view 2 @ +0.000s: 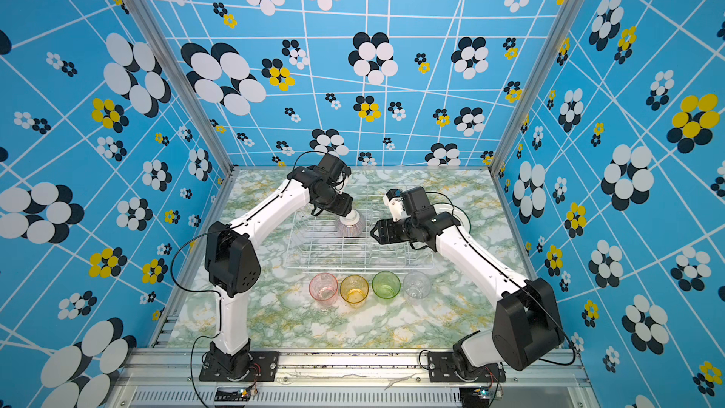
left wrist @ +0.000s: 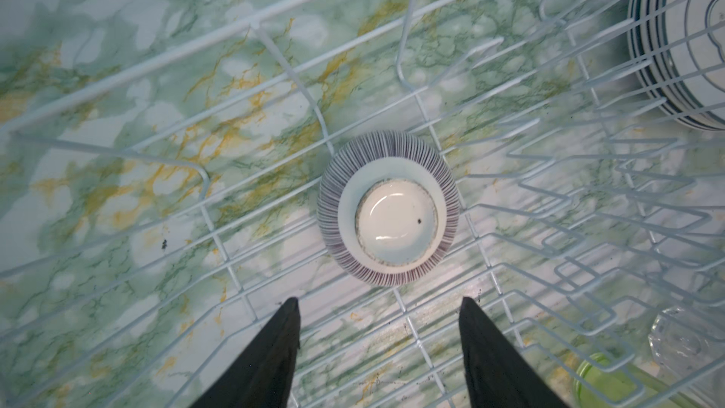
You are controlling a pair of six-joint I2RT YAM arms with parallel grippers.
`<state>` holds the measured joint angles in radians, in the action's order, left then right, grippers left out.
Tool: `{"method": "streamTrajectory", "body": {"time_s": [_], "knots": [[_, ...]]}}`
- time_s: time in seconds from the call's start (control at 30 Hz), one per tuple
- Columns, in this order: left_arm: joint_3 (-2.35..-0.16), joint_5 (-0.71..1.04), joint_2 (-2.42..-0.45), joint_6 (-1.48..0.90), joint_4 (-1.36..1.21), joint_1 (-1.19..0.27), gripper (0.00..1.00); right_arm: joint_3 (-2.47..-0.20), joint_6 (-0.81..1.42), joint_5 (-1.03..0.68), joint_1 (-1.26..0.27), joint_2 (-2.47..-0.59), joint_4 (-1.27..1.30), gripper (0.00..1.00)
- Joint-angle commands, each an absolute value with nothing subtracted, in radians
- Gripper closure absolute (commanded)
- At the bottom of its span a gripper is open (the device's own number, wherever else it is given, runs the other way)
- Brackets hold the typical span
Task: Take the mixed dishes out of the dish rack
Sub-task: 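Grasp the purple-striped bowl rim with the left gripper and lift it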
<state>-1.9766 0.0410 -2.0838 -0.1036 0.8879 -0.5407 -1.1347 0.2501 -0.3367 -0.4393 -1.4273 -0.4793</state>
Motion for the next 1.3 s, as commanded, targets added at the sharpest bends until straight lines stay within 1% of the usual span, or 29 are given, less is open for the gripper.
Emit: {"method": "streamTrajectory", "body": {"time_s": [0.0, 0.13, 0.33, 0.53, 0.63, 0.9, 1.13, 1.17, 1.23, 1.27], "knots": [[-2.061, 0.013, -2.180, -0.083, 0.946, -0.556, 0.35, -1.170, 0.229, -0.311, -0.411, -1.386, -0.523, 0.29], [-2.154, -0.034, -2.256, -0.073, 1.017, -0.572, 0.35, -1.165, 0.222, -0.311, -0.394, -1.372, -0.526, 0.29], [-2.212, -0.092, -2.308, -0.071, 1.059, -0.575, 0.35, -1.145, 0.219, -0.316, -0.373, -1.359, -0.507, 0.29], [-2.254, -0.076, -2.352, -0.060, 1.088, -0.575, 0.36, -1.129, 0.220, -0.322, -0.364, -1.359, -0.490, 0.29], [-2.255, -0.066, -2.364, -0.060, 1.098, -0.575, 0.39, -1.123, 0.220, -0.327, -0.360, -1.359, -0.488, 0.29], [-2.239, -0.072, -2.365, -0.060, 1.128, -0.571, 0.40, -1.109, 0.221, -0.330, -0.354, -1.349, -0.478, 0.29], [-2.210, -0.053, -2.346, -0.058, 1.122, -0.562, 0.52, -1.101, 0.231, -0.347, -0.353, -1.355, -0.460, 0.29], [-2.204, -0.046, -2.341, -0.061, 1.122, -0.559, 0.55, -1.100, 0.236, -0.354, -0.353, -1.359, -0.456, 0.29], [-2.183, -0.043, -2.328, -0.064, 1.116, -0.552, 0.71, -1.097, 0.244, -0.362, -0.352, -1.365, -0.445, 0.29], [-2.167, -0.038, -2.317, -0.067, 1.109, -0.549, 0.73, -1.096, 0.250, -0.369, -0.353, -1.368, -0.437, 0.29]]}}
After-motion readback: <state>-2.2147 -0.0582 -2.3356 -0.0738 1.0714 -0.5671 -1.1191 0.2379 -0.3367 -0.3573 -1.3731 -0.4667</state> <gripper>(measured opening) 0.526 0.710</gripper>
